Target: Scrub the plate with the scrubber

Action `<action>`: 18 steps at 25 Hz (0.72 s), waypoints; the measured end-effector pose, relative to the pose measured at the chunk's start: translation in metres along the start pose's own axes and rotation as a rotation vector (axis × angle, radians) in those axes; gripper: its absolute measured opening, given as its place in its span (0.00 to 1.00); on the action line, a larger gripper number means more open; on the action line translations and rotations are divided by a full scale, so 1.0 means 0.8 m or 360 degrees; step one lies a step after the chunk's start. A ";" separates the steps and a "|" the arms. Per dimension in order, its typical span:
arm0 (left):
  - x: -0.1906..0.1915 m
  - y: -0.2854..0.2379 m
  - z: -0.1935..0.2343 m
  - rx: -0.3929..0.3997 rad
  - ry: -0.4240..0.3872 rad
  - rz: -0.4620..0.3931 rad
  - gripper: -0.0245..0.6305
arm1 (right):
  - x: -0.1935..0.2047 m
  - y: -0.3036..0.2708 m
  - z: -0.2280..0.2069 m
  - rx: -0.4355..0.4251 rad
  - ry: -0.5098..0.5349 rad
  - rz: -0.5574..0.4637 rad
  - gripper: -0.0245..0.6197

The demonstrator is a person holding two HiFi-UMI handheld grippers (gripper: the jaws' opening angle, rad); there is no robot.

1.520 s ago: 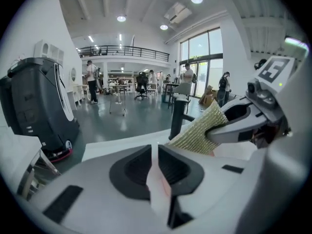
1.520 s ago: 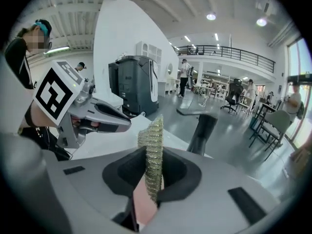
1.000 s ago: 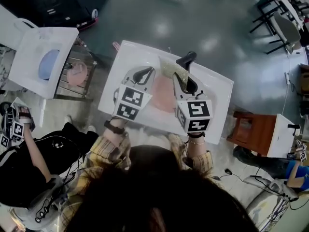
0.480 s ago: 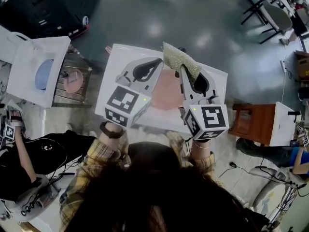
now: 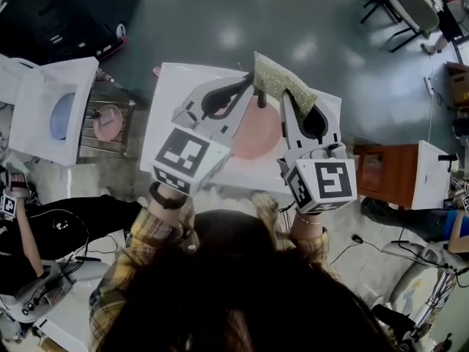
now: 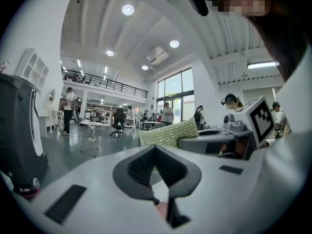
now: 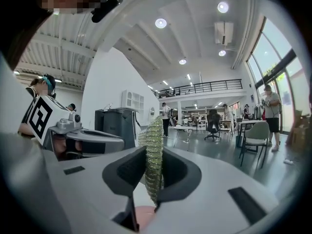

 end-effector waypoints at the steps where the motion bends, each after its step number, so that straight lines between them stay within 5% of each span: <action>1: 0.001 -0.001 -0.002 0.0003 0.0002 0.0003 0.06 | 0.002 0.001 -0.002 0.0003 -0.0002 0.0005 0.16; 18: 0.003 -0.011 -0.002 -0.0013 -0.0003 -0.0007 0.06 | 0.002 0.007 -0.014 -0.0005 -0.0002 -0.0004 0.16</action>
Point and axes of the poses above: the fingertips, and each gripper's own axes: y backward along the fingers, z to its left, x out of its underside, the point moved 4 cm from there along y, backward along the fingers, and after that the axes turned 8 degrees about y, right-handed, at the moved point
